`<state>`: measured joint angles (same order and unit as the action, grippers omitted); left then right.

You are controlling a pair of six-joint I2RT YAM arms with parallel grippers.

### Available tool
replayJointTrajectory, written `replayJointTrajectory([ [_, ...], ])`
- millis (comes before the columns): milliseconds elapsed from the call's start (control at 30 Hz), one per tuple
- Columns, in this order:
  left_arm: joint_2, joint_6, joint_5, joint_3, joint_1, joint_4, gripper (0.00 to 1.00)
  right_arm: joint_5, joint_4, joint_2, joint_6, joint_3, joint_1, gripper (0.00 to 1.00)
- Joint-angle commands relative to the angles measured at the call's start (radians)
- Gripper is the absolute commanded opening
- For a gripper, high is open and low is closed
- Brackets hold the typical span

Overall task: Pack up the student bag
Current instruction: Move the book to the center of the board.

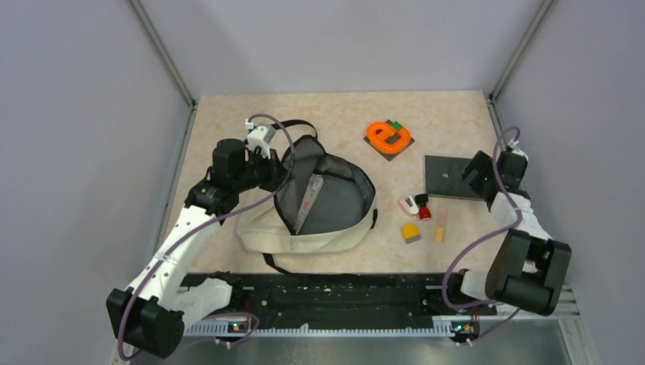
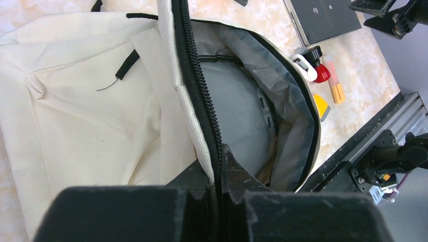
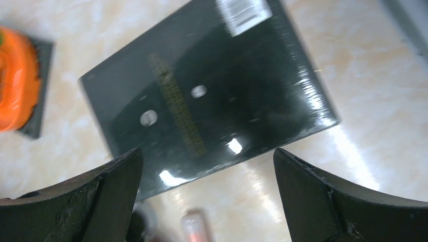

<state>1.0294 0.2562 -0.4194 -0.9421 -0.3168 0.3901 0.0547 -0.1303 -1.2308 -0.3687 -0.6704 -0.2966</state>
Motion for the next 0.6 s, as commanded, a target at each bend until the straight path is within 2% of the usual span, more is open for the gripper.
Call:
replayJointTrajectory([
  [0,-0.013,0.007,0.032,-0.018,0.004,-0.040,0.00,-0.010,0.096,-0.124,0.042,-0.100,-0.121,0.97],
  [233,-0.002,0.009,0.047,-0.024,0.004,-0.023,0.00,-0.093,0.111,-0.307,0.125,-0.218,-0.178,0.97],
  [367,-0.003,0.013,0.039,-0.026,0.004,-0.023,0.00,0.040,0.078,-0.418,0.176,-0.306,-0.212,0.96],
  [433,-0.003,0.014,0.039,-0.026,0.004,-0.023,0.00,0.112,0.039,-0.467,0.208,-0.356,-0.214,0.91],
  [567,-0.001,0.014,0.039,-0.026,0.004,-0.022,0.00,0.222,0.029,-0.496,0.252,-0.383,-0.214,0.89],
])
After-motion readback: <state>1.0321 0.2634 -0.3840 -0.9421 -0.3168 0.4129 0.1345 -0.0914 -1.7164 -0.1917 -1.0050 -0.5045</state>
